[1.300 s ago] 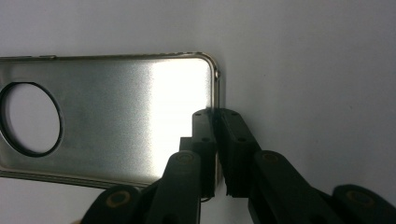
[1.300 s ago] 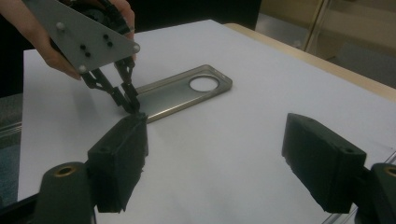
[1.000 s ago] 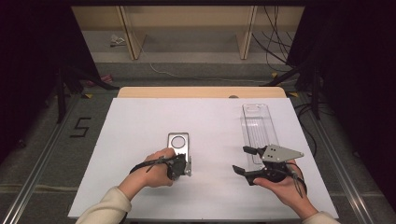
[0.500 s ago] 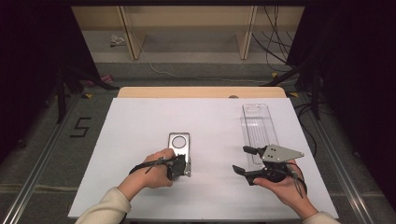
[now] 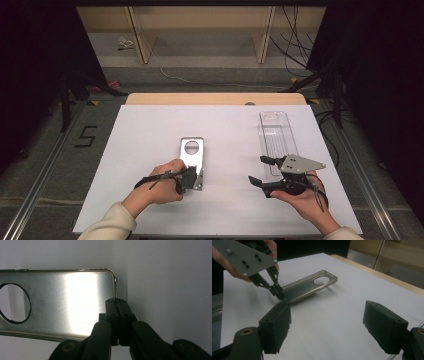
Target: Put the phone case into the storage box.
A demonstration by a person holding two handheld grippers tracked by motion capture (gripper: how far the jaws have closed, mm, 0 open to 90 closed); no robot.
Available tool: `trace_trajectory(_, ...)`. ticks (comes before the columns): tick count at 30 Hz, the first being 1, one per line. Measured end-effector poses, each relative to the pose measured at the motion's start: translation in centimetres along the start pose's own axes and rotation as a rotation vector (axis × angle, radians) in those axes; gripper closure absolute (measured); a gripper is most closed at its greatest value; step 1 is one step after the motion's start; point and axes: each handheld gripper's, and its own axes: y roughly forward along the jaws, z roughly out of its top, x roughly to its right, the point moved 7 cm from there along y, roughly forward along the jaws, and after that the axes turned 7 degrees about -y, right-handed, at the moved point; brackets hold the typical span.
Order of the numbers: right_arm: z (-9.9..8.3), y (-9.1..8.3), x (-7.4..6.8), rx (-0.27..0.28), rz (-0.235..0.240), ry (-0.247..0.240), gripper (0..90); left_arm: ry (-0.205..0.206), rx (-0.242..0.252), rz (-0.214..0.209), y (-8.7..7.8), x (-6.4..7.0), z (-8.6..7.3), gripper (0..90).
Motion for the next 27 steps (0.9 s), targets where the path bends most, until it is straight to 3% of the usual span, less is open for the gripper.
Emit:
trace_trajectory(12,0.0,0.1,0.1,-0.003,-0.008,0.008,25.1,0.014,0.055,0.044,-1.3,0.5,0.6,88.4)
trace_trajectory(27,0.3,1.3,0.2,-0.013,-0.029,0.047,27.6,0.021,0.065,0.056,-2.3,0.7,1.2,88.5)
